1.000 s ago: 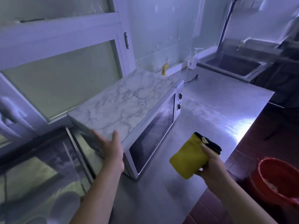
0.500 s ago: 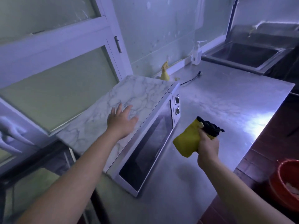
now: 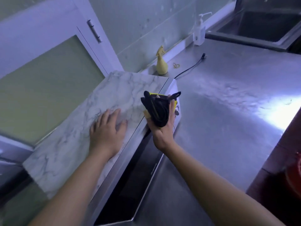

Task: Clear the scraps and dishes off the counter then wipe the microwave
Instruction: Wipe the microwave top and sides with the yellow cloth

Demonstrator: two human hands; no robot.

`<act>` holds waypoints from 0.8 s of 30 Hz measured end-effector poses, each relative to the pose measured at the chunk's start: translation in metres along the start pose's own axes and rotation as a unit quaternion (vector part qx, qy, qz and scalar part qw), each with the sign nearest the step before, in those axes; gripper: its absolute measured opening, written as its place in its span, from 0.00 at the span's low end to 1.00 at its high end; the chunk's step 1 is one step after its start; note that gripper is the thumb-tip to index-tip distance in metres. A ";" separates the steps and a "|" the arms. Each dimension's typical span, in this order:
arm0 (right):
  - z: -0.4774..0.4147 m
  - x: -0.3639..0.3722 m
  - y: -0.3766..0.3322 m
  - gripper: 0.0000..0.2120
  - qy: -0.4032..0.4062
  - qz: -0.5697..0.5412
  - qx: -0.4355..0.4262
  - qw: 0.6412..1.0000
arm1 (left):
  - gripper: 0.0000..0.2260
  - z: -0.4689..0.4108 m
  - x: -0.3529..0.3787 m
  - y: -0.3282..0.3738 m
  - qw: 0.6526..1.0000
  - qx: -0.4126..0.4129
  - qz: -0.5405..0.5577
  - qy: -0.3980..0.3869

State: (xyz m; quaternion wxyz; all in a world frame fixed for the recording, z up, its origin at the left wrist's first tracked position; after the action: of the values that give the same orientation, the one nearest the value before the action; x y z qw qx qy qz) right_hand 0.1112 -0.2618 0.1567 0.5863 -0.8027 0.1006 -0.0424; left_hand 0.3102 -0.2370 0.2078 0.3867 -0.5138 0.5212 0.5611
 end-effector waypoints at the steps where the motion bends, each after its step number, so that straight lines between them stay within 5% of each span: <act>1: -0.002 0.001 0.007 0.31 0.013 -0.066 0.009 0.998 | 0.25 0.000 0.001 0.000 1.000 0.001 -0.001 -0.001; 4: -0.001 0.001 0.045 0.28 0.037 -0.191 0.100 0.976 | 0.30 -0.001 0.000 0.001 1.000 -0.002 -0.001 0.001; 10: 0.017 0.006 0.099 0.36 0.067 -0.229 0.239 0.941 | 0.29 0.000 0.000 0.000 1.000 0.001 0.003 0.018; 16: 0.049 0.014 0.161 0.32 0.041 -0.223 0.408 0.884 | 0.27 0.001 0.000 -0.001 1.000 -0.003 0.008 0.026; 24: 0.052 -0.002 0.174 0.28 0.032 -0.272 0.491 0.827 | 0.27 0.000 -0.004 0.000 0.999 -0.015 0.021 0.022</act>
State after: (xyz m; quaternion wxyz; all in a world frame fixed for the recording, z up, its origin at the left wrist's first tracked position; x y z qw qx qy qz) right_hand 0.0999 -0.2636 -0.0242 0.8641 -0.4023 -0.1373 -0.2695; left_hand 0.3108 -0.2370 0.2114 0.3556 -0.5204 0.5322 0.5653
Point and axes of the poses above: each hand's wrist, its own z-axis away from the middle knuckle, its own x-axis out of the palm, y = z × x, the point moved 8 cm from there along -z, towards the middle knuckle, and after that the axes turned 3 degrees about z, right-handed, at the moved point
